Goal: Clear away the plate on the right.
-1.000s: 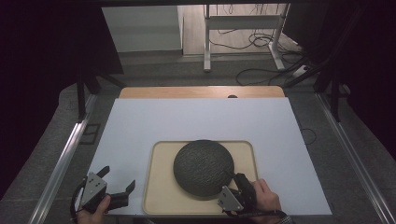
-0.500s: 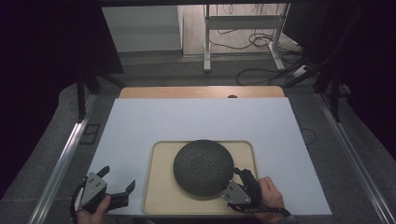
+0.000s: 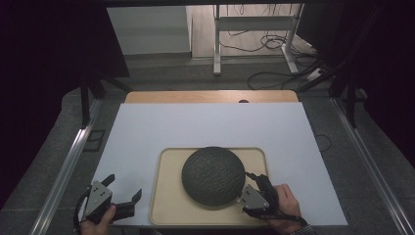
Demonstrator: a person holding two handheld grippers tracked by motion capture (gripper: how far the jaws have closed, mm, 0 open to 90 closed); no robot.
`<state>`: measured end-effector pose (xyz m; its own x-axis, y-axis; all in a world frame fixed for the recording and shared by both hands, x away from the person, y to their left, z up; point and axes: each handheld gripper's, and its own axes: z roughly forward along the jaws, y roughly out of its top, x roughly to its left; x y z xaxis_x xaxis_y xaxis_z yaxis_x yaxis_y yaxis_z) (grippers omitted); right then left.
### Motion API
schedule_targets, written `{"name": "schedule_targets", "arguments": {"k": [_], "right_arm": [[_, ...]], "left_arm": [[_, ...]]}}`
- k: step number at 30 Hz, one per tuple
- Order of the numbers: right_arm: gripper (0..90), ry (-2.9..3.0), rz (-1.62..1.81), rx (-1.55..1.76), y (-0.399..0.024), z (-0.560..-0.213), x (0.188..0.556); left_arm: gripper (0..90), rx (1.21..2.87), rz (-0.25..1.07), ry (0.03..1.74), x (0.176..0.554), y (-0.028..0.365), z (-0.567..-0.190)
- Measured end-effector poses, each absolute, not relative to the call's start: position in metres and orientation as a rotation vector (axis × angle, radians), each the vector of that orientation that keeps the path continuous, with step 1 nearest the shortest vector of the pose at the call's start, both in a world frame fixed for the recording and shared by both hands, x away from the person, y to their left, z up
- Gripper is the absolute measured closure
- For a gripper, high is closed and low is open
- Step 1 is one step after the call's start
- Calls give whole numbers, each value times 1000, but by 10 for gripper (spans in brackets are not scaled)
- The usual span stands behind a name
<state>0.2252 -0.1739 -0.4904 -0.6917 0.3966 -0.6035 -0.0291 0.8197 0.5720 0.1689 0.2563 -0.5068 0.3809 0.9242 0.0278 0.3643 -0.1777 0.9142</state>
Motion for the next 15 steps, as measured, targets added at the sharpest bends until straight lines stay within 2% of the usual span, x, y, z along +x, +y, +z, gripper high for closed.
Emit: {"name": "schedule_targets", "arguments": {"k": [15], "right_arm": [[303,2251,797,352,-185,-485,234]], "left_arm": [[0,1736,776,1143,167,258,-507]]}}
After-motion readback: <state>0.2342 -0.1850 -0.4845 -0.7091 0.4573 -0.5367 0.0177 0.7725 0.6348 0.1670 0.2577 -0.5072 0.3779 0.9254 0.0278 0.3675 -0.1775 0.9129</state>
